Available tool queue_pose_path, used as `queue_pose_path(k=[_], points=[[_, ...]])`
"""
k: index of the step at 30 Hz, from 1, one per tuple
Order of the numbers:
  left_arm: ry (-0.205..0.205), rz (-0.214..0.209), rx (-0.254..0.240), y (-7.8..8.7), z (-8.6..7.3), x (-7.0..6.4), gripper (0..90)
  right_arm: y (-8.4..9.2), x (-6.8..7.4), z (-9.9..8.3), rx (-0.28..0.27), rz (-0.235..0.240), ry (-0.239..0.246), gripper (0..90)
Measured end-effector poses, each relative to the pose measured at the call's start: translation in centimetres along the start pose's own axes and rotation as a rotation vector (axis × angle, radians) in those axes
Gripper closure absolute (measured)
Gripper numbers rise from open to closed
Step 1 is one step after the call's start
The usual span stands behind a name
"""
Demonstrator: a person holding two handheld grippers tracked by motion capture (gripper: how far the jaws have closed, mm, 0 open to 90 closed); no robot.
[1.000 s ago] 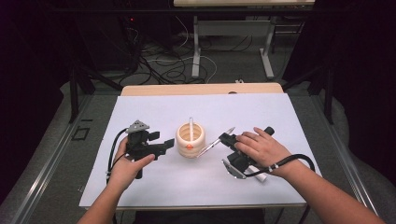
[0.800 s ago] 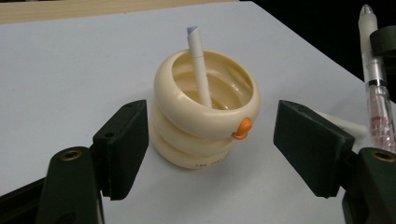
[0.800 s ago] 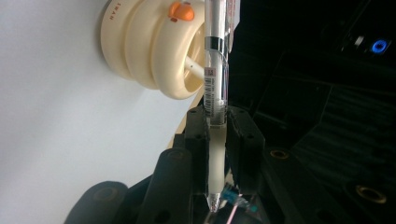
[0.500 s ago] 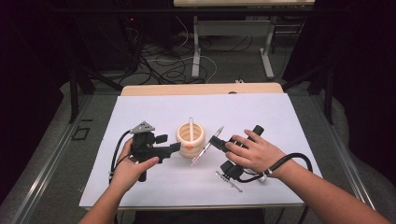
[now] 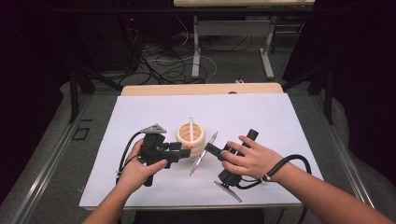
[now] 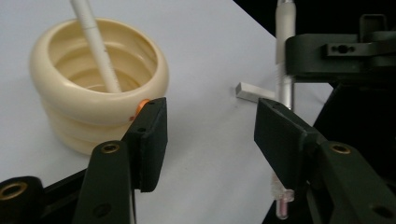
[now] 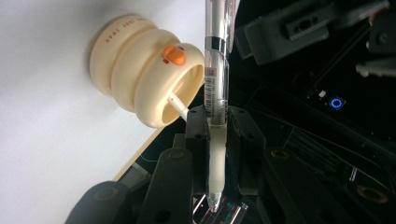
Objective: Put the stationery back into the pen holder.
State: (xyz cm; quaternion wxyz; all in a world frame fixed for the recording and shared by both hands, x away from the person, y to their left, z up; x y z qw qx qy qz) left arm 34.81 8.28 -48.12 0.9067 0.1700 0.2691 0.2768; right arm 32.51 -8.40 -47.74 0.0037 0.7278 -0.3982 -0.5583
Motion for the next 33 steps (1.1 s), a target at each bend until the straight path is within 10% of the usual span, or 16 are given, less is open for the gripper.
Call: queue_pose_path(k=[14, 33], points=[[0.032, -0.071, 0.125, -1.1, 0.1, -2.4, 60.3, -0.7, 0.6, 0.8, -0.03, 0.025, 0.02, 79.6], [0.015, -0.065, 0.213, -2.8, 0.1, -3.3, 75.7, -0.8, 0.7, 1.3, -0.055, 0.034, 0.027, 79.5]])
Point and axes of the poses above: each handheld gripper's, and its own axes: y roughly backward along the jaws, z roughly out of its top, x roughly to its left, the point moved 6 cm from there along -y, roughly forward along the jaws, and after that the axes turned 8 degrees about -x, right-handed, at the moved point
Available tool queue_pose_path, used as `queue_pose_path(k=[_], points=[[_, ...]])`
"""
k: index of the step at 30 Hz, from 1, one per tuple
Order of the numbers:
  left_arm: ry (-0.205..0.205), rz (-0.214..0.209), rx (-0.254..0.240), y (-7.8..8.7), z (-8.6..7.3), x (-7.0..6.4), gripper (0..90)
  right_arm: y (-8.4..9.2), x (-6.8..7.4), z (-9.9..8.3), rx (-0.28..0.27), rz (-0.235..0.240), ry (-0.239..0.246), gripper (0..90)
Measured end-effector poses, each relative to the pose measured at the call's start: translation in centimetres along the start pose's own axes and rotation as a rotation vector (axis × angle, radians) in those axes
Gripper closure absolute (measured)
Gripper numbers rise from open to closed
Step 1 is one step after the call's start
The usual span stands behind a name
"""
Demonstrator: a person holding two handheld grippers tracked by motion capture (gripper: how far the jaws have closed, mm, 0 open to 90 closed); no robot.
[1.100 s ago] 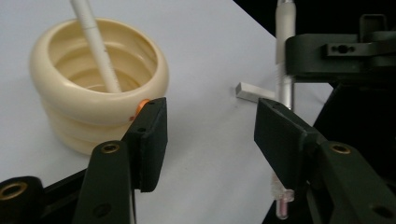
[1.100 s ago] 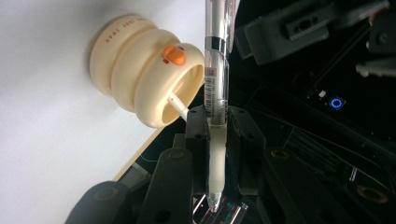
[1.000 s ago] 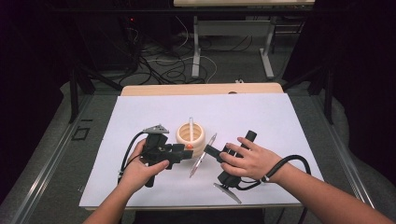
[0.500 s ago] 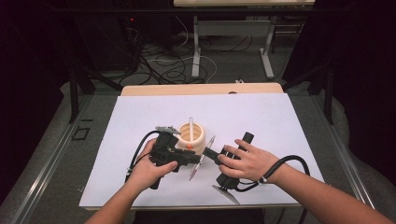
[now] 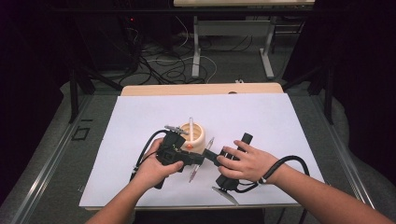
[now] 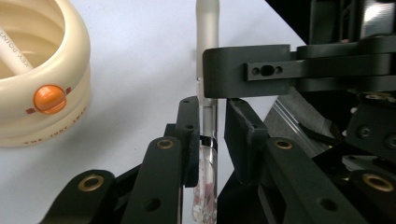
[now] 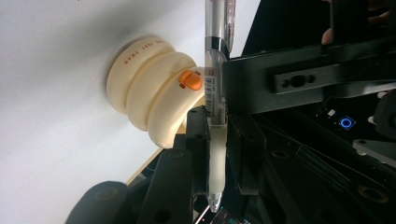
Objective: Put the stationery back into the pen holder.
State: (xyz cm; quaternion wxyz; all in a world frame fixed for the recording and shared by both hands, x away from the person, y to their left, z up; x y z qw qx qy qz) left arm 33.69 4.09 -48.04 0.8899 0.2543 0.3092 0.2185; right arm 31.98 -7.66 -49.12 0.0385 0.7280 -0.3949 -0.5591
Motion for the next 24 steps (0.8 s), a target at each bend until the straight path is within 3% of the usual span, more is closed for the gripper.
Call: queue_pose_path(k=[16, 24], points=[[0.026, 0.025, 0.026, -0.15, -0.17, -0.11, 78.9, -0.19, -0.25, 0.31, -0.015, -0.003, 0.001, 78.9], [0.031, 0.044, 0.022, 0.04, -0.22, 0.43, 79.1, 0.02, -0.48, -0.28, 0.014, 0.005, -0.032, 73.5]])
Point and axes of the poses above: each handheld gripper's, and its own axes: y roughly backward along the jaws, z roughly out of its top, x roughly to its left, the point moved 6 cm from there along -y, roughly forward along the jaws, and after that the axes turned 8 degrees about -x, right-handed, at the moved point
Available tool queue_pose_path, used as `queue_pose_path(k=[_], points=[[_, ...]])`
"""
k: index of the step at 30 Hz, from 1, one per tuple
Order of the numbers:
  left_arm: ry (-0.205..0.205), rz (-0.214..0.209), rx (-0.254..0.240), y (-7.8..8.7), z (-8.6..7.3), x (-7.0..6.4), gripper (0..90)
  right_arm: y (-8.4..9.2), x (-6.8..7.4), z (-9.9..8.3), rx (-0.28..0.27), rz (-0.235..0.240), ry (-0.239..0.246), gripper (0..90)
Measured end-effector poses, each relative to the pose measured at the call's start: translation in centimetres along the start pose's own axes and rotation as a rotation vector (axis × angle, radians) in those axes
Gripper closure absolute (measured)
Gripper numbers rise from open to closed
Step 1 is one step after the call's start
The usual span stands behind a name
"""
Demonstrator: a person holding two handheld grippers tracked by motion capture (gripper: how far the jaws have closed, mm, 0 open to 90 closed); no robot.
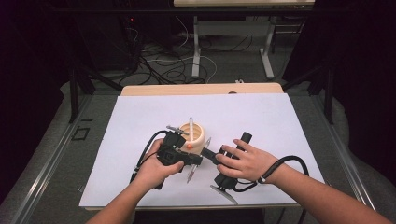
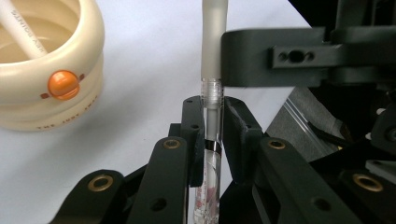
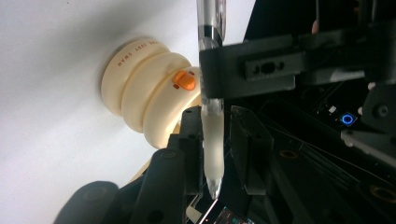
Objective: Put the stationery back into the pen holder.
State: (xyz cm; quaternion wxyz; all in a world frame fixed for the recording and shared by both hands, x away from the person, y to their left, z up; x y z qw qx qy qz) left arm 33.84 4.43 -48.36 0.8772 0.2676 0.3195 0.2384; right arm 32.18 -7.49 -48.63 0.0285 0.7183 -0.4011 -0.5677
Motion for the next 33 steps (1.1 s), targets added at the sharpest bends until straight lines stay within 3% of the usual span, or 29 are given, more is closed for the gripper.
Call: queue_pose_path(k=[4, 9, 13, 17, 19, 24, 31, 33], points=[[0.005, 0.005, -0.013, 0.1, 0.1, 0.4, 79.1, 0.0, -0.1, -0.4, -0.015, -0.023, -0.023, 70.4], [0.014, 0.016, -0.036, 0.3, 0.3, 0.8, 79.1, 0.4, -0.2, -0.7, 0.02, 0.007, -0.052, 67.0], [0.015, 0.023, -0.055, 0.4, 0.6, 1.1, 79.1, 0.3, -0.5, -1.0, -0.01, -0.016, -0.147, 62.5], [0.015, 0.035, -0.074, 0.5, 0.8, 1.5, 79.1, 0.1, -0.7, -1.3, -0.04, -0.029, -0.207, 60.0], [0.016, 0.045, -0.095, 0.6, 1.0, 1.8, 79.1, 0.4, -0.7, -1.4, -0.019, -0.013, -0.231, 58.6], [0.021, 0.053, -0.135, 0.9, 1.5, 2.4, 79.2, 0.5, -0.2, -1.3, -0.016, 0.005, -0.35, 57.3], [0.017, 0.063, -0.189, 1.3, 2.4, 3.0, 79.1, 0.6, -0.5, -1.1, -0.018, -0.001, -0.401, 54.5], [0.02, 0.066, -0.202, 1.4, 2.7, 3.1, 79.1, 0.6, -0.6, -1.1, -0.009, -0.005, -0.477, 52.6]])
Point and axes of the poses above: each handheld gripper's, and its own axes: y roughly backward along the jaws, z roughly out of its top, x roughly to its left, the point moved 6 cm from there along -y, roughly forward along the jaws, and after that the axes turned 8 degrees about -x, right-handed, at the moved point
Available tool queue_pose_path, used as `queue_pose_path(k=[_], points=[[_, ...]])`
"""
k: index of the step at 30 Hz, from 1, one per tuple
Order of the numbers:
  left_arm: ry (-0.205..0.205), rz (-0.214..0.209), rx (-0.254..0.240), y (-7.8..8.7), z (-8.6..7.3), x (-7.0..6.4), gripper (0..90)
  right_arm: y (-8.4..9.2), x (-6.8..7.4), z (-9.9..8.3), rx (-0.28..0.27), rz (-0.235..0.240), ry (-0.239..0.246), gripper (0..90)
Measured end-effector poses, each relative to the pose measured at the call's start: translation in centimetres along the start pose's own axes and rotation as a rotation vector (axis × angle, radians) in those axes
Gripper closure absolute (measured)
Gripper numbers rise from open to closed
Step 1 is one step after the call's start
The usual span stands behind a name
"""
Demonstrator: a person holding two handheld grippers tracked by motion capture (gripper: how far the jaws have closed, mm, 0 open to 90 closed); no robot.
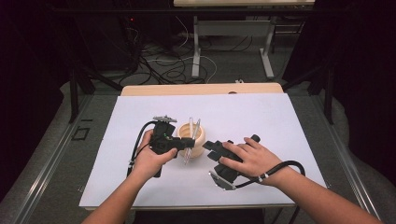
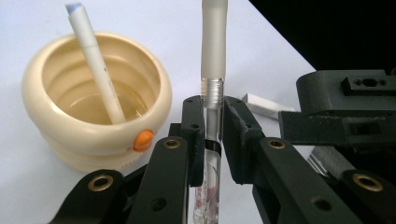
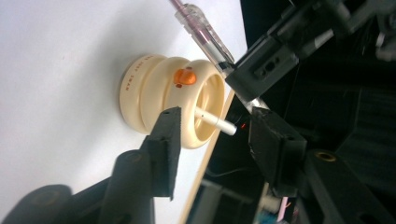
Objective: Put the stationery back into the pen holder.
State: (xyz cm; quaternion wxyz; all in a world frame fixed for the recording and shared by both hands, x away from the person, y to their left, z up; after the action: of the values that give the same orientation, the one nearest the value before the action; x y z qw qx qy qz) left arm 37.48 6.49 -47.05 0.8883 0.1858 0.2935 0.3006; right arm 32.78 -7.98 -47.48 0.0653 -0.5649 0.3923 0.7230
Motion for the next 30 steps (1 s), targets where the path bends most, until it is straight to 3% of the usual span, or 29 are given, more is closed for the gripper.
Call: queue_pose_path(k=[1, 3, 7, 9, 11, 12, 15, 16, 21, 22, 25, 26, 27, 28, 30], points=[[0.003, 0.004, -0.006, 0.0, 0.1, 0.1, 79.1, 0.1, 0.1, -0.1, 0.009, 0.008, -0.03, 52.1], [-0.006, 0.007, -0.026, 0.0, 0.4, 0.3, 79.1, 0.0, -0.3, 0.0, 0.002, 0.005, -0.028, 49.8], [-0.012, 0.018, -0.068, 0.1, 1.0, 0.6, 79.1, 0.0, -0.1, -0.2, 0.011, 0.006, -0.091, 46.3], [-0.02, 0.025, -0.086, 0.1, 1.3, 0.9, 79.1, -0.1, 0.0, -0.3, 0.003, 0.005, -0.148, 42.8], [-0.015, 0.033, -0.102, 0.1, 1.6, 1.1, 79.1, -0.1, 0.1, -0.3, 0.005, -0.025, -0.214, 40.9], [-0.013, 0.041, -0.111, 0.0, 1.7, 1.3, 79.1, -0.1, 0.2, -0.3, 0.008, -0.01, -0.242, 40.9], [-0.003, 0.055, -0.138, -0.1, 2.1, 1.6, 79.1, -0.2, 0.4, -0.6, 0.027, 0.004, -0.268, 41.0], [-0.004, 0.057, -0.145, -0.1, 2.3, 1.8, 79.1, -0.2, 0.7, -0.7, 0.041, 0.02, -0.308, 41.0], [0.005, 0.071, -0.176, -0.3, 2.8, 2.2, 79.1, -0.3, 0.7, -1.3, 0.063, -0.002, -0.427, 40.9], [0.004, 0.074, -0.183, -0.3, 2.9, 2.3, 79.1, -0.2, 1.0, -1.4, 0.074, 0.0, -0.485, 41.0], [0.008, 0.085, -0.2, -0.5, 3.1, 2.5, 79.1, -0.2, 0.7, -1.7, 0.068, -0.018, -0.575, 40.9], [0.01, 0.088, -0.206, -0.6, 3.2, 2.6, 79.1, -0.1, 0.5, -1.9, 0.078, -0.034, -0.584, 40.7], [0.009, 0.091, -0.212, -0.6, 3.3, 2.7, 79.1, 0.0, 0.7, -1.9, 0.091, -0.021, -0.634, 40.5], [0.016, 0.096, -0.22, -0.7, 3.3, 2.8, 79.1, 0.1, 0.6, -2.1, 0.093, -0.013, -0.632, 40.3], [0.021, 0.105, -0.235, -0.9, 3.4, 3.0, 79.1, 0.1, 0.8, -2.2, 0.101, -0.015, -0.688, 40.1]])
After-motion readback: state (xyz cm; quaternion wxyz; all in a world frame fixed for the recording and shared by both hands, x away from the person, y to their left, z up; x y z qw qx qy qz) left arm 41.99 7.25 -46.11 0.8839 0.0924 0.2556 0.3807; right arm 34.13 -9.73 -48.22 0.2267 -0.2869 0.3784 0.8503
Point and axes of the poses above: each handheld gripper's, and its own axes: y roughly backward along the jaws, z roughly out of its top, x roughly to its left, the point moved 6 cm from there along -y, roughly forward along the jaws, and after that the axes turned 8 degrees about -x, right-handed, at the moved point
